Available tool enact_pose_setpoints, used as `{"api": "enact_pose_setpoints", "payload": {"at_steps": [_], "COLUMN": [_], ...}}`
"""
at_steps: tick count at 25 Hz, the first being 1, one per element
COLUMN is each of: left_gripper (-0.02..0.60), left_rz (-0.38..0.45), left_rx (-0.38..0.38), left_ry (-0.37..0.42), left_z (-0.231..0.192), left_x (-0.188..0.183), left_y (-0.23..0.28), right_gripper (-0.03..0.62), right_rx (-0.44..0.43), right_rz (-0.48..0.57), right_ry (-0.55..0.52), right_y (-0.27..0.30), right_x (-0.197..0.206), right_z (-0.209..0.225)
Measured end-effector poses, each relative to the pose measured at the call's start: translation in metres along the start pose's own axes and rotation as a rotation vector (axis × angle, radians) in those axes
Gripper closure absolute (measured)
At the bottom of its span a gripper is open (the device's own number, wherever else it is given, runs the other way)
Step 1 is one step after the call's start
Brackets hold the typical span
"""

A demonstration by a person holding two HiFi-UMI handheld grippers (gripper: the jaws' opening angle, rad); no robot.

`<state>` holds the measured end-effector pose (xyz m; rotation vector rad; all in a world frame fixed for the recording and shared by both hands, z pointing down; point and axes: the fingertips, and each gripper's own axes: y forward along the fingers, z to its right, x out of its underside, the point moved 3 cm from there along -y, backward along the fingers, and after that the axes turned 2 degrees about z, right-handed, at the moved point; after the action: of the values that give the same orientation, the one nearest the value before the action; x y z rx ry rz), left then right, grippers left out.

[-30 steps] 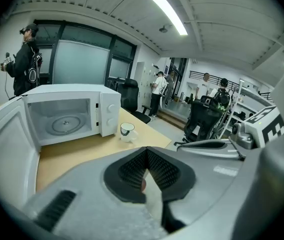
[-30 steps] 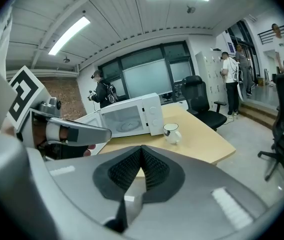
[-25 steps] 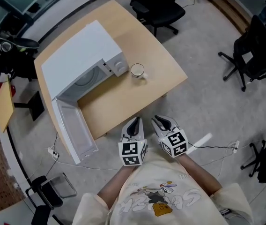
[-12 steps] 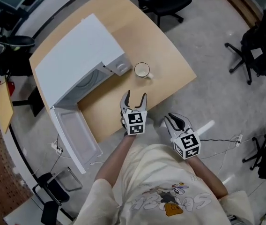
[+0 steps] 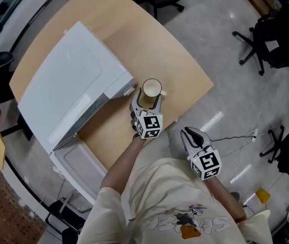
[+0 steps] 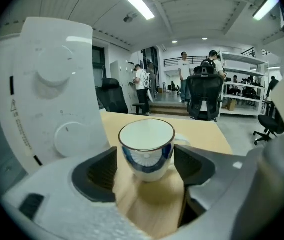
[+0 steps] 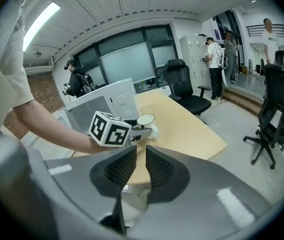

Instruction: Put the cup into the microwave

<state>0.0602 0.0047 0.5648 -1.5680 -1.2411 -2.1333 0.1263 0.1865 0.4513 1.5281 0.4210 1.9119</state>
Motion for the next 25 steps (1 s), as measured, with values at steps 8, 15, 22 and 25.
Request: {"api": "enact_pose_setpoints", "payload": {"at_steps": [8,15,22,25], "left_gripper": [0.194,0.196,0.196,0.196], "left_rz": [0.092,0.118,0.121,0.083], "left_rx": [0.007,-0.023,-0.156,-0.286], "left_ry": [0.058,0.035,-0.098,-0.181], "left_z": [-0.004,0.0,-0.001,-0.024], "left_x": [-0.013,-0.021,-0.01,0.004], "left_y": [0.035,0.012,-0.061,-0.106], "right_gripper": [0.542,0.549,0.549,0.549], "right_rx": [-0.007,-0.048,-0.143,-0.202], "right_rz": [-0.11,-0.124,-0.146,-0.145], "right_ry": [0.025,-0.026,-0.129,-0.182], "right_y": [0.004,0.002,0.005,0.015], "right_x": [0.016,0.005,-0.007,-0.017], "right_z": [0.018,0.033,0.038,0.032]}}
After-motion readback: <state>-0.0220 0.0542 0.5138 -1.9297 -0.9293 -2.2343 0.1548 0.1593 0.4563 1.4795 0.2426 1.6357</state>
